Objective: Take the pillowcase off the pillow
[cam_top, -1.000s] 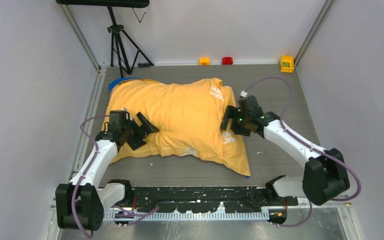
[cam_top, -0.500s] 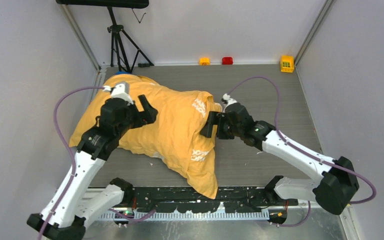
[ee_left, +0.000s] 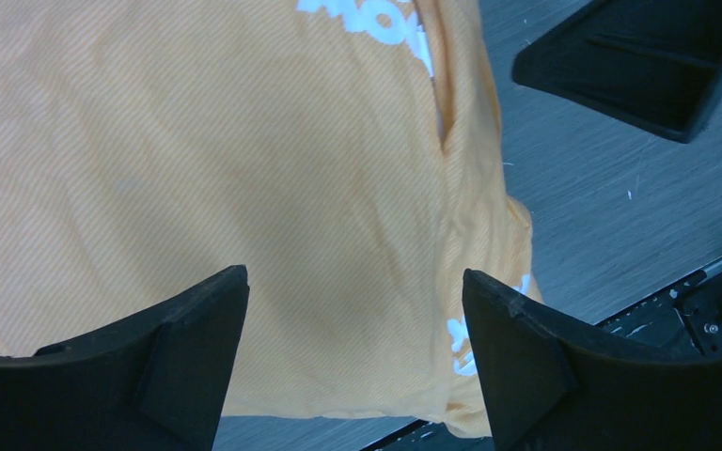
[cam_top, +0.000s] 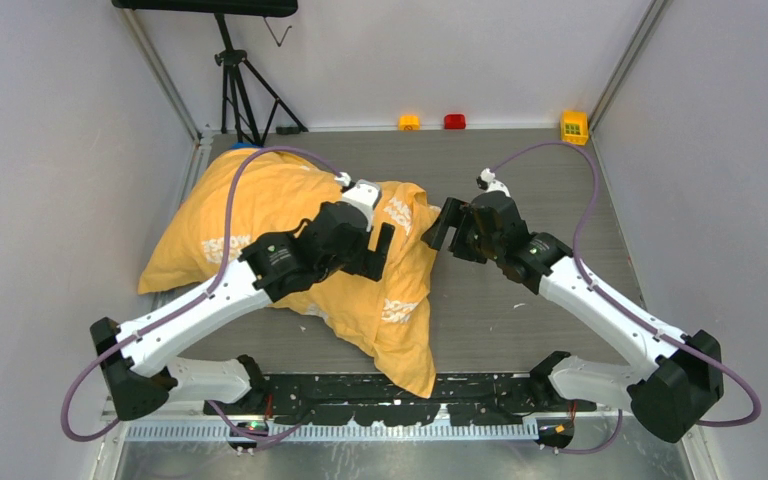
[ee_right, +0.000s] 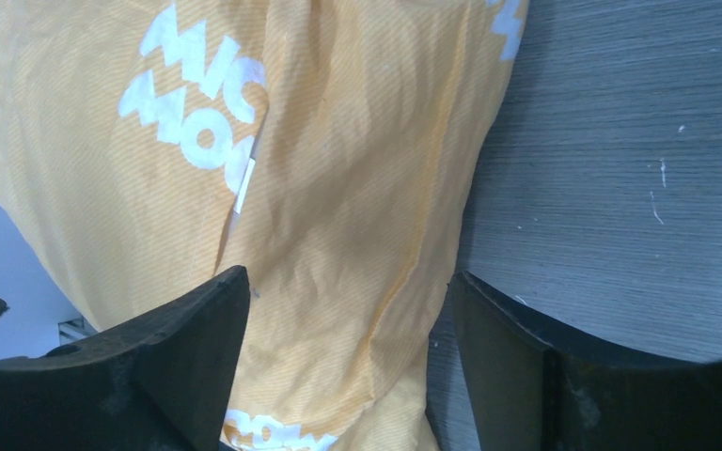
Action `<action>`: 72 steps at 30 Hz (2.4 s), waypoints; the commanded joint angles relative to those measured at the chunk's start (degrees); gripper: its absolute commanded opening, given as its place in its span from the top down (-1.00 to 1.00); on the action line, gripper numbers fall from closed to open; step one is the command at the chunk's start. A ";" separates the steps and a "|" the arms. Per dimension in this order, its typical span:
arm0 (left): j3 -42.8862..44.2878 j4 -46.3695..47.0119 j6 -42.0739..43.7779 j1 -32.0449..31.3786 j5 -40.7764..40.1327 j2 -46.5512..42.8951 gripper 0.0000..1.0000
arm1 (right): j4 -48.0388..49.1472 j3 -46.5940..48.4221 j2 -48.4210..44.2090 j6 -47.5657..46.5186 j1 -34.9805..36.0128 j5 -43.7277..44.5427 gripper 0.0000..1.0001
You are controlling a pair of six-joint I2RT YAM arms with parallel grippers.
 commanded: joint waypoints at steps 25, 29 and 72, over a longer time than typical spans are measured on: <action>20.87 -15.52 0.82 -3.72 -10.17 20.54 -0.40 | 6.63 -3.70 1.67 3.33 -0.08 -6.39 0.99; 22.60 -16.47 0.95 -3.68 -8.81 24.06 -0.48 | 7.51 -4.17 0.90 3.89 -0.06 -6.81 0.99; 21.15 -26.01 -4.28 4.75 0.06 9.42 -0.29 | 2.34 -9.98 4.32 -0.19 -0.70 -6.06 0.99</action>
